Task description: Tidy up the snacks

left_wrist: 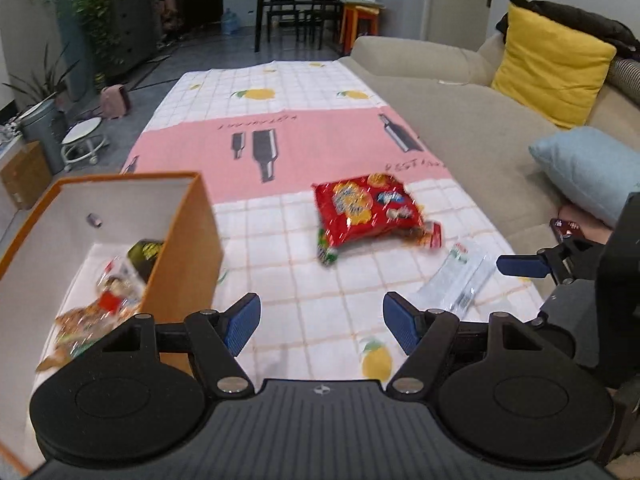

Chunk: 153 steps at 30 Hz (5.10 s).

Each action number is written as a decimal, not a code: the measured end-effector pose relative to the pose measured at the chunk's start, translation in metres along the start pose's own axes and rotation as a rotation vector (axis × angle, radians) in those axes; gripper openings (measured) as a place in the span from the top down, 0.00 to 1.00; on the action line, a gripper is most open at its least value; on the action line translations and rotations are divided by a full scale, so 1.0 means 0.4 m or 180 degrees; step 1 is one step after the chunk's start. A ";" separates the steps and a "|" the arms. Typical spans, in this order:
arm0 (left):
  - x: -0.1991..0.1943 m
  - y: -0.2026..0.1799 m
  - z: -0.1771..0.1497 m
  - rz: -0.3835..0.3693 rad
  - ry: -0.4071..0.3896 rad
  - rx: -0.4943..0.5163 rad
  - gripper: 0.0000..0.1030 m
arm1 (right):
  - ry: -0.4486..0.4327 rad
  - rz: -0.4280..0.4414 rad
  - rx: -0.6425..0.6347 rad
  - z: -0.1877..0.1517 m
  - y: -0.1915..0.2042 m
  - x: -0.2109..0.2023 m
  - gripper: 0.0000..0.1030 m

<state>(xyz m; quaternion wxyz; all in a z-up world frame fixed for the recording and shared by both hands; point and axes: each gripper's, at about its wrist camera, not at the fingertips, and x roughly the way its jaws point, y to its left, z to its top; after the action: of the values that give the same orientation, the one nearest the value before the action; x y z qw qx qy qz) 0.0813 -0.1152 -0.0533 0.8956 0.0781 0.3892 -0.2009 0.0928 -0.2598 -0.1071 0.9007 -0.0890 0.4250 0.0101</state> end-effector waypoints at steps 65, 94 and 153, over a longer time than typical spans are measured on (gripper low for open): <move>0.274 0.052 0.061 0.0133 0.0235 0.0191 0.52 | -0.0445 0.0344 -0.0835 0.066 -0.046 0.203 0.38; 0.192 0.082 -0.003 -0.0103 0.0438 -0.0302 0.52 | -0.0023 0.0749 -0.0439 0.031 0.030 0.131 0.97; 0.153 0.056 -0.087 -0.0771 0.0682 -0.0695 0.23 | 0.0376 0.0478 0.0531 -0.031 -0.083 0.166 0.51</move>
<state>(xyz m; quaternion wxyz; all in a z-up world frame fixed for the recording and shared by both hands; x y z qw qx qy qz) 0.1053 -0.1029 -0.1218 0.8215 -0.0459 0.5083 -0.2544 0.1290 -0.2983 -0.1607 0.8752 0.0179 0.4821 0.0367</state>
